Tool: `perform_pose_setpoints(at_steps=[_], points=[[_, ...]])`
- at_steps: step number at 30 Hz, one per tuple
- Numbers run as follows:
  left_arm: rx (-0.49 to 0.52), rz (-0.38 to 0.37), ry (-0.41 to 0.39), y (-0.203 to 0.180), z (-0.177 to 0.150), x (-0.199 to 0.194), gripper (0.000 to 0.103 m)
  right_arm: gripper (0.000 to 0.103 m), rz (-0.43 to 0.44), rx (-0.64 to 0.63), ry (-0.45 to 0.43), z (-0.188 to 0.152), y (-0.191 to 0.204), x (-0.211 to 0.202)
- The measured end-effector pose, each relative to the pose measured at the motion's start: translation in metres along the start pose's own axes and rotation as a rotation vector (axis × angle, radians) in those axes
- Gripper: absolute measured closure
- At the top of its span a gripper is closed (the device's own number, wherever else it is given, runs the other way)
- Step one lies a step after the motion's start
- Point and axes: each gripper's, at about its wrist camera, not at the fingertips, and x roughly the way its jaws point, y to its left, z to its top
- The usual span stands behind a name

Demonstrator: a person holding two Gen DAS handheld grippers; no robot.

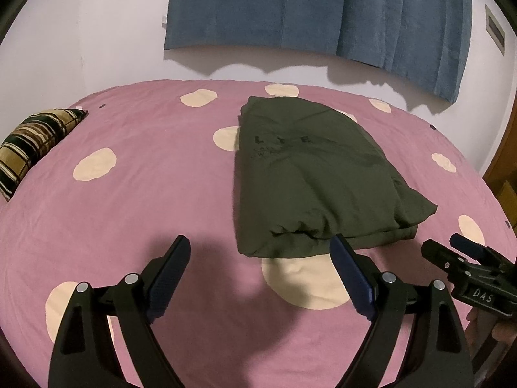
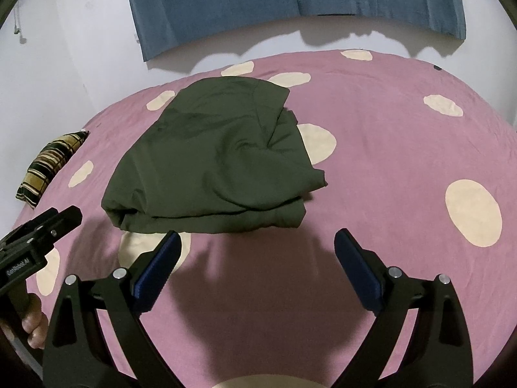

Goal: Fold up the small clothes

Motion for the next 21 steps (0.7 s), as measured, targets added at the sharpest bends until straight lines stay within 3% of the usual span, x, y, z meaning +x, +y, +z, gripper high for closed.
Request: perform_pose_setpoints(at_steps=[21], points=[[-0.008,0.009,-0.009,-0.0031,-0.0001,-0.002,0.016,0.008,0.001,-0.008,0.015,-0.0036,0.0012,0.0024]])
